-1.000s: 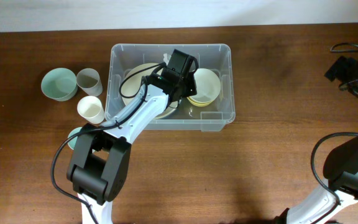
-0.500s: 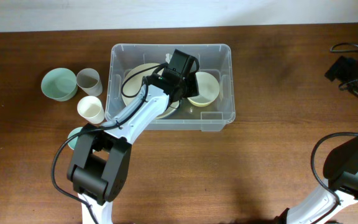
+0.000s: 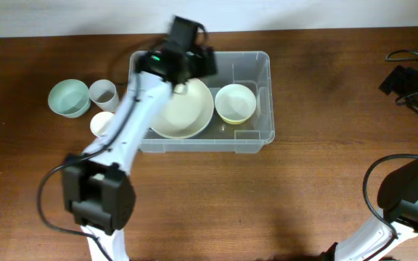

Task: Pack container
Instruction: 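Withdraw the left gripper to the mint green bowl at left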

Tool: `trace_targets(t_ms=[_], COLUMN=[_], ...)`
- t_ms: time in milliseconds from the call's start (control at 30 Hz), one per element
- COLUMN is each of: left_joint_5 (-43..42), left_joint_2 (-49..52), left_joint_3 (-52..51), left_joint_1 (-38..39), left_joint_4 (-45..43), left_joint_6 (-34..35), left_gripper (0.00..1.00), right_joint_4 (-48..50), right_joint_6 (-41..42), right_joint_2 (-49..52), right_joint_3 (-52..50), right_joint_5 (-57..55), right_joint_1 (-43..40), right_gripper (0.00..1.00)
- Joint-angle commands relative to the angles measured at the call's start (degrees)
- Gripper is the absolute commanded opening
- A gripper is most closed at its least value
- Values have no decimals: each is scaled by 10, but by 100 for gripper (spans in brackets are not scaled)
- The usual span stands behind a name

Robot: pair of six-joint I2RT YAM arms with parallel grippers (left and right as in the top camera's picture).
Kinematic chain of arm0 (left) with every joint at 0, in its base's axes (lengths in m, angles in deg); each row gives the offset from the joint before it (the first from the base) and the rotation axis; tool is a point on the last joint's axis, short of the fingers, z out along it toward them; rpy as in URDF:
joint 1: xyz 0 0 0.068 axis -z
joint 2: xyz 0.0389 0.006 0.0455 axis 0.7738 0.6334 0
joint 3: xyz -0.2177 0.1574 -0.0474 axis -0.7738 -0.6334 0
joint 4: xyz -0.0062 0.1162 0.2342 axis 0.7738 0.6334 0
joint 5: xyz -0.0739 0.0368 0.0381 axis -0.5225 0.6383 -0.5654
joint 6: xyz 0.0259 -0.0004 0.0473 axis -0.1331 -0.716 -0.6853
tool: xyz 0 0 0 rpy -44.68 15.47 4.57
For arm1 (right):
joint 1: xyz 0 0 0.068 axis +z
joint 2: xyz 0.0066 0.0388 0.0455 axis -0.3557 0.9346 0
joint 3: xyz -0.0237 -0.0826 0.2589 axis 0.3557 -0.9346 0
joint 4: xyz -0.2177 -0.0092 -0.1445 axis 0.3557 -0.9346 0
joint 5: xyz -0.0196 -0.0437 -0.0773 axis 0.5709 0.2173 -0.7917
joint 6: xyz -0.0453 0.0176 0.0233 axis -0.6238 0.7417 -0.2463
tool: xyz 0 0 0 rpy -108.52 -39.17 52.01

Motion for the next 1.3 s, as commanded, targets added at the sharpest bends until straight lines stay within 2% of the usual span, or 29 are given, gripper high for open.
trace_targets(t_ms=[0, 200, 367, 500, 900, 1267], left_joint_5=[81, 84, 19, 14, -19, -26], left_joint_2=[-46, -60, -42, -6, 132, 177], left_joint_3=[54, 56, 39, 36, 36, 36], left_joint_1=[-73, -238, -337, -381, -408, -412], left_joint_4=[76, 191, 221, 224, 211, 196], left_joint_6=[19, 133, 149, 160, 195, 208], left_gripper=[99, 100, 99, 99, 99, 99], right_joint_4=[0, 0, 0, 0, 0, 0], right_joint_6=[-4, -4, -4, -4, -4, -4], right_joint_2=[6, 6, 6, 6, 6, 6], right_joint_3=[-3, -3, -3, -3, -3, -3], right_joint_5=[-9, -9, -9, -9, -9, -9], right_joint_1=[-1, -1, -1, -1, -1, -1], right_gripper=[99, 99, 99, 99, 99, 99])
